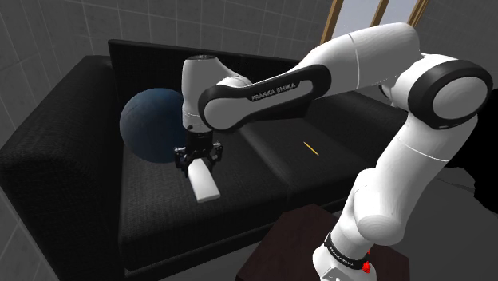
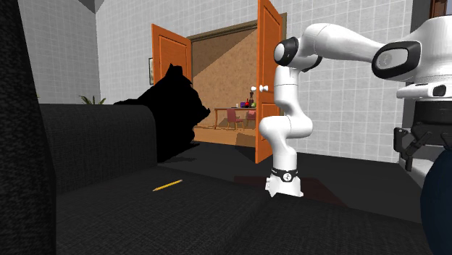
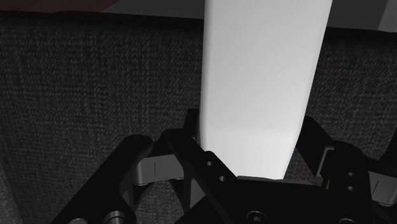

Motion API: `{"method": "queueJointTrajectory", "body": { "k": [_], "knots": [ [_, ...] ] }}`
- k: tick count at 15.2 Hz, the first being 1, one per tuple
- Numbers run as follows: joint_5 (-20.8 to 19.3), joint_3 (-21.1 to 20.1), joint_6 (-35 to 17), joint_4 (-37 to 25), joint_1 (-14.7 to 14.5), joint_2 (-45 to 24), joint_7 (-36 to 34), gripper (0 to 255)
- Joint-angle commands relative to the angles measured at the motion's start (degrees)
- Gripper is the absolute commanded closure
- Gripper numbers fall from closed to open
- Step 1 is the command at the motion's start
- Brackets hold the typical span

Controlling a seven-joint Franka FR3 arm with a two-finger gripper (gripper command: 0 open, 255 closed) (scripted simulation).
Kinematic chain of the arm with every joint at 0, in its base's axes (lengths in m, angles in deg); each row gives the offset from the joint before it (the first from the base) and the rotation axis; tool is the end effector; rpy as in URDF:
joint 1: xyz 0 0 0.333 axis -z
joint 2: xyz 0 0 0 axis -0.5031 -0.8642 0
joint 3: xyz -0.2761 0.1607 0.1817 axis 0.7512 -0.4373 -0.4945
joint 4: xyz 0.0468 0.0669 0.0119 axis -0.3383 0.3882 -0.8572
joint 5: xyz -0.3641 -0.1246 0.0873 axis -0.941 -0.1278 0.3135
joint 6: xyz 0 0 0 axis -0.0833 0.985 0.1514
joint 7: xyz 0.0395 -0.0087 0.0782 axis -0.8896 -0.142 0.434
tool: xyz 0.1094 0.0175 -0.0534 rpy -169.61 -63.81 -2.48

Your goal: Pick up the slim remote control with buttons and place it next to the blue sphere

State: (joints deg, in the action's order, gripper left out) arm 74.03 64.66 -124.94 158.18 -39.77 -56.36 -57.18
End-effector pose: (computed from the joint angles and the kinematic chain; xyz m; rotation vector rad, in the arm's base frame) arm 0.4719 0.2269 0.4727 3.0351 -0.7394 -0.0003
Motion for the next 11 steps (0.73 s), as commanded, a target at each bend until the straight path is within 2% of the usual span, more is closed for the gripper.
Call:
{"method": "queueJointTrajectory", "body": {
  "k": [1, 11],
  "knots": [
    [-0.17, -0.01, -1.63, 1.05, 0.02, -0.54, -0.06, 255],
    [-1.35, -0.17, -9.21, 5.24, -0.04, -4.07, -1.01, 255]
  ]
}}
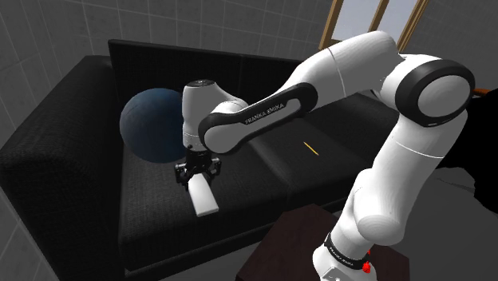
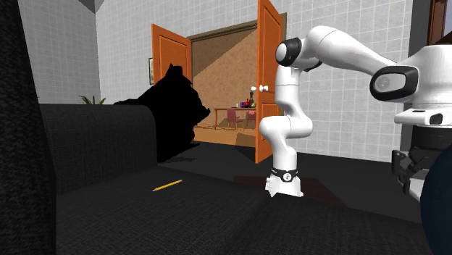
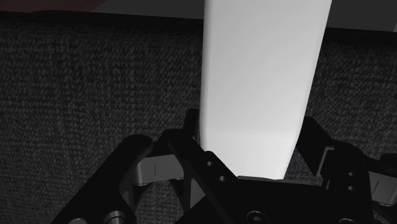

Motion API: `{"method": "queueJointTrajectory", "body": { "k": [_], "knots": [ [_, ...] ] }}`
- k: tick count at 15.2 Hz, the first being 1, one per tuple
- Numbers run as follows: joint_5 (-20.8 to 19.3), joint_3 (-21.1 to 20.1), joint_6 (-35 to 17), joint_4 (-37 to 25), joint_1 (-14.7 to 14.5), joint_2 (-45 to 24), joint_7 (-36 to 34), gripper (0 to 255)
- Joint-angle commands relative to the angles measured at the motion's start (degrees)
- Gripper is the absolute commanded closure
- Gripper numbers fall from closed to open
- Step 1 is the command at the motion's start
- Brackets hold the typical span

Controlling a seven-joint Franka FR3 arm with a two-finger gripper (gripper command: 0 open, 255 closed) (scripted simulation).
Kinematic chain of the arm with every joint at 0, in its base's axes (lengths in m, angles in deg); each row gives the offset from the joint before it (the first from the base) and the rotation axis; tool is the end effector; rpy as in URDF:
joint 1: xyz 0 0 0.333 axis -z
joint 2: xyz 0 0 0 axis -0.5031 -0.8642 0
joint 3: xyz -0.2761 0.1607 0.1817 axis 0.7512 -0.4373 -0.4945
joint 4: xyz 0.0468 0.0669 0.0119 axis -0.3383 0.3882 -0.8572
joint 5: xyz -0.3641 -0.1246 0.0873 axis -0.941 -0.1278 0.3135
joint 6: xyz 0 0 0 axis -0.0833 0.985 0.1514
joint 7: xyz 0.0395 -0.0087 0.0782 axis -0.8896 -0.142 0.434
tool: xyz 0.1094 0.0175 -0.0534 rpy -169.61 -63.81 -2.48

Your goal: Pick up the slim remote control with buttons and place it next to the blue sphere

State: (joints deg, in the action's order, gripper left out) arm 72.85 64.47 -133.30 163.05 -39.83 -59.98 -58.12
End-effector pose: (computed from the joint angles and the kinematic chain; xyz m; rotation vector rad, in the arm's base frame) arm 0.4748 0.2272 0.4146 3.0352 -0.7393 0.0000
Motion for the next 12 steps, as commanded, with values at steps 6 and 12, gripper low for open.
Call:
{"method": "queueJointTrajectory", "body": {
  "k": [6, 12],
  "knots": [
    [-1.19, 0.01, -5.23, 2.24, -0.04, -3.08, -0.84, 255],
    [-1.19, 0.02, -5.23, 2.24, -0.04, -3.08, -0.84, 255]
  ]
}}
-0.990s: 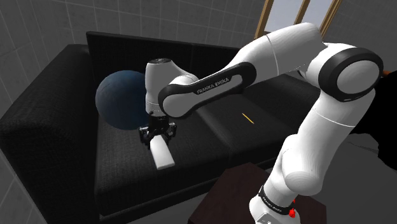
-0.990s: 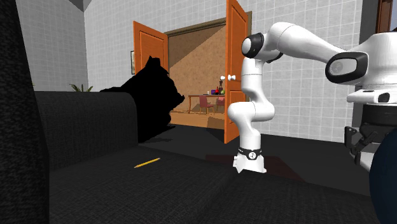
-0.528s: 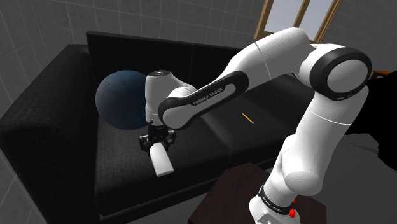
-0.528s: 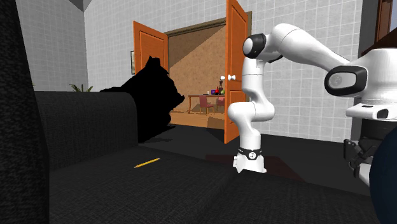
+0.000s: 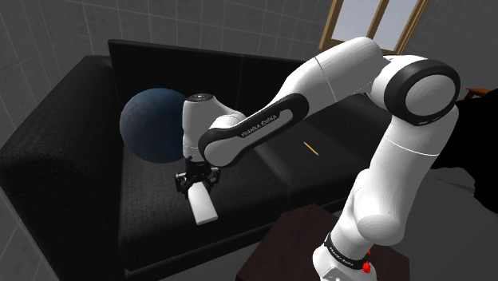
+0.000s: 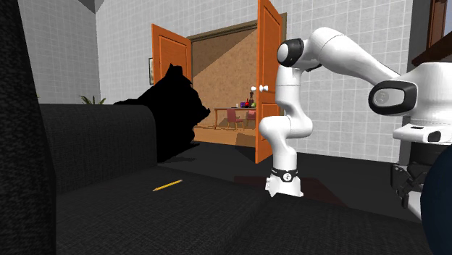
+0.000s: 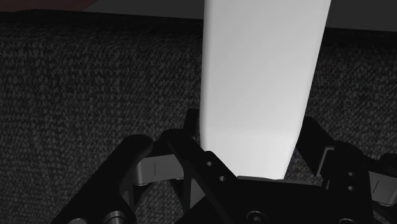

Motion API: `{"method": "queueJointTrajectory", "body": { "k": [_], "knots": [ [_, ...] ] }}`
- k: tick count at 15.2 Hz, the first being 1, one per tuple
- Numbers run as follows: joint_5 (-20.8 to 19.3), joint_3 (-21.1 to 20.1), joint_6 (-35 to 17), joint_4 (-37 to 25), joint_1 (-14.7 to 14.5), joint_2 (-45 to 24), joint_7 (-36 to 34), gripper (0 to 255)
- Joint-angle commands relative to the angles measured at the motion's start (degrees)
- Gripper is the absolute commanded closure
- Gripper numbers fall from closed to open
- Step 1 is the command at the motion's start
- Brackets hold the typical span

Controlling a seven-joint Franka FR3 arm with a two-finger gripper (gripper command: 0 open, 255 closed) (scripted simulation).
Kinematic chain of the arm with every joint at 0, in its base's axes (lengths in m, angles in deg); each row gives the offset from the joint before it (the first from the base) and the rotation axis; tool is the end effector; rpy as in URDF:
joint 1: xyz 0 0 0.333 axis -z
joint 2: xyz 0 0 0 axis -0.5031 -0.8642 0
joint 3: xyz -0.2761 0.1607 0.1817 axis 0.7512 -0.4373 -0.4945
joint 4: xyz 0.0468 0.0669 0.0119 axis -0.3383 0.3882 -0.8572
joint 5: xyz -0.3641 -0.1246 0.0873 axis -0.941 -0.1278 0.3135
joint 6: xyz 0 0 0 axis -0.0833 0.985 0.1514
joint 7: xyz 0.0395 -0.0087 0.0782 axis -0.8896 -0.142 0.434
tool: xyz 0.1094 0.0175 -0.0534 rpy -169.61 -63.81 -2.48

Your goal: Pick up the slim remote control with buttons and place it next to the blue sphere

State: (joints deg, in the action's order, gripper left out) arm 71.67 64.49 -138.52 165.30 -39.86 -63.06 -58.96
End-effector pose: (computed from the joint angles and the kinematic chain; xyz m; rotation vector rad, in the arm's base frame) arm 0.4778 0.2272 0.3780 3.0355 -0.7394 0.0004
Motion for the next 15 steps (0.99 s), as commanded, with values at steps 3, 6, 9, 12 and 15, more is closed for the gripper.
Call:
{"method": "queueJointTrajectory", "body": {
  "k": [3, 6, 9, 12, 15],
  "knots": [
    [0.00, 0.00, -0.02, 0.00, 0.00, 0.00, 0.00, 0],
    [0.00, 0.00, -0.02, 0.00, 0.00, 0.01, 0.00, 0],
    [0.87, -0.05, 3.75, -1.64, 0.05, 2.23, 0.63, 0],
    [1.50, -0.02, 7.14, -3.37, 0.07, 3.97, 1.08, 0],
    [1.50, -0.02, 7.14, -3.37, 0.06, 3.97, 1.08, 0]
  ]
}}
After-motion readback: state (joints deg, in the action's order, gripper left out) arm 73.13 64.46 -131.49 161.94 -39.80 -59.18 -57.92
